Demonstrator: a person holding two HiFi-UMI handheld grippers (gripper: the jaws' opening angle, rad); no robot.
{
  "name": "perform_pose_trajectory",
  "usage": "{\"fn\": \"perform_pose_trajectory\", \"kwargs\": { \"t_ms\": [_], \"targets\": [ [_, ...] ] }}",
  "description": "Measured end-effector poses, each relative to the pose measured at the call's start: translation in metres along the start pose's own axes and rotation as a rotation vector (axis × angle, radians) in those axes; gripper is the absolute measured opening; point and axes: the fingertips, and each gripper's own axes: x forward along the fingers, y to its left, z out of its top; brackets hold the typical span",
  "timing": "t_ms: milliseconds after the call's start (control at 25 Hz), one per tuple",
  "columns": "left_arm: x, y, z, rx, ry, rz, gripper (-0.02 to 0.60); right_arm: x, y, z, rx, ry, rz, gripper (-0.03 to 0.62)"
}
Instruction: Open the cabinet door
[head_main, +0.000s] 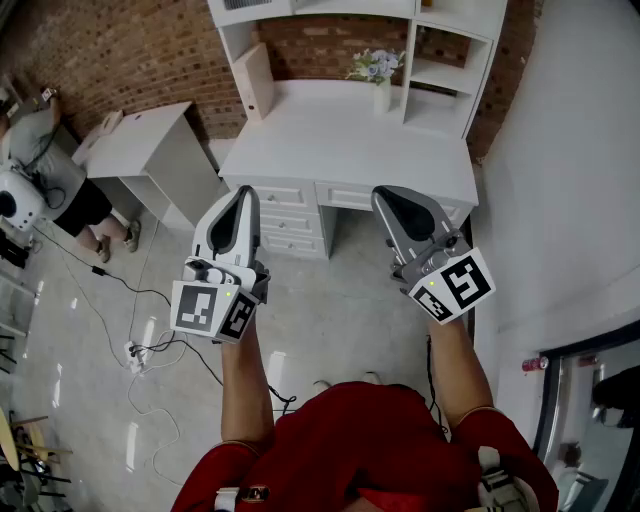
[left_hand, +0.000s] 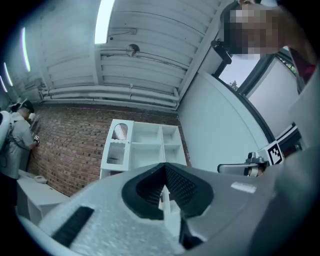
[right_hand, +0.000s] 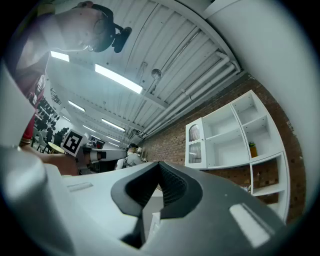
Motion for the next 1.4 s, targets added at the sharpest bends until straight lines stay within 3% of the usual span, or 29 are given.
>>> {"fn": "perform_pose_trajectory", "kwargs": {
  "t_ms": [520,960,1160,1400],
  "targets": [
    [-0.018,0.033,-0.009,-0.019,-0.007,-0.001,0.000,0.033,0.023,-0.011,0.025,-0.009,0.021,0.011],
    [-0.062,0.110,-0.009,-0.013,-0.018,0.037,0.000,0.097,0.061,-0.029,0.052,0.001,0.055,0.011],
    [-0.059,0.139,-0.015,-0.004,-0.022,0.040,0.000,0.120,0.052,-0.037,0.055,-0.006,0.046,0.011],
    [-0.022,0.162,-0.034,0.002,-0.008,0.018,0.001,0.153,0.022,-0.059,0.062,-0.009,0.048,0.011]
  ]
}}
